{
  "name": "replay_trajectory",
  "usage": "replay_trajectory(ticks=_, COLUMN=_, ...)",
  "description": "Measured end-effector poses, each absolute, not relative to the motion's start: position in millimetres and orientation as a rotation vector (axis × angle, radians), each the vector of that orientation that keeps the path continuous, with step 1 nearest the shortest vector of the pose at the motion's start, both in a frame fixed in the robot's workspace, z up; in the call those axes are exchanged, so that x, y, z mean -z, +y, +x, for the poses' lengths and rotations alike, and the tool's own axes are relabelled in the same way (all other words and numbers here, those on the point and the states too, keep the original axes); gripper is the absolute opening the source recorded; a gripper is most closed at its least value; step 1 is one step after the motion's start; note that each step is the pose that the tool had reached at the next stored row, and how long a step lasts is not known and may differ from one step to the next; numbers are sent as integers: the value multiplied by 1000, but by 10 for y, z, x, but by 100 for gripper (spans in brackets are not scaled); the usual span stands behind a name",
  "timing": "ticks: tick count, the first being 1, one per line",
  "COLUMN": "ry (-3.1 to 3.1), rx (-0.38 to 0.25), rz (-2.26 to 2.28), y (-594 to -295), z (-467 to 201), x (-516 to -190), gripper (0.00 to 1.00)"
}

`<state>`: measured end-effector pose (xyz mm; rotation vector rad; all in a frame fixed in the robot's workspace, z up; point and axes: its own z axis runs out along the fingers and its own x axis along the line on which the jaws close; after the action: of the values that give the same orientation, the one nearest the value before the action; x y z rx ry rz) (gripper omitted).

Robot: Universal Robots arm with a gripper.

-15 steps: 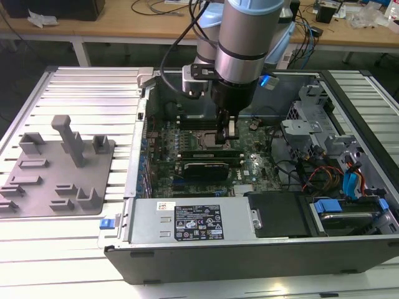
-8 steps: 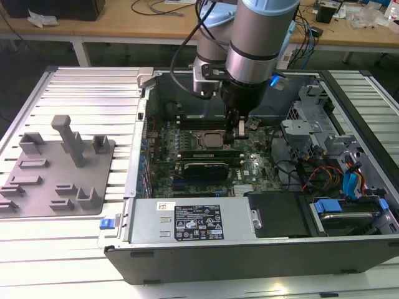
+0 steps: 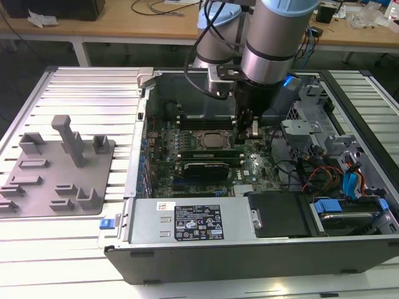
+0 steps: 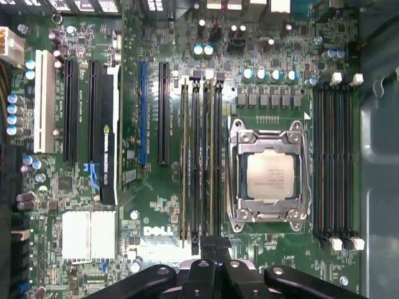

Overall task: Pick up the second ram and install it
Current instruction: 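Press down the second ram until it locks into place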

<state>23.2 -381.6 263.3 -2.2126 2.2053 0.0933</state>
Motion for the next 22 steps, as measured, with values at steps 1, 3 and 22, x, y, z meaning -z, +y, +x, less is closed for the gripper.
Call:
replay_trajectory(ticks=1, ry=2205, rx=-93, rz=-2212, y=-3816, z=233, x=-2633, gripper=8)
replay_trajectory(ticks=3, ry=2205, rx=-93, rz=-2213, y=-3817, z=235, x=-2608, gripper=8)
replay_trajectory(ticks=22, ry=2234, rx=-91, rz=-2185, y=-3785, z=241, x=-2350, gripper=8)
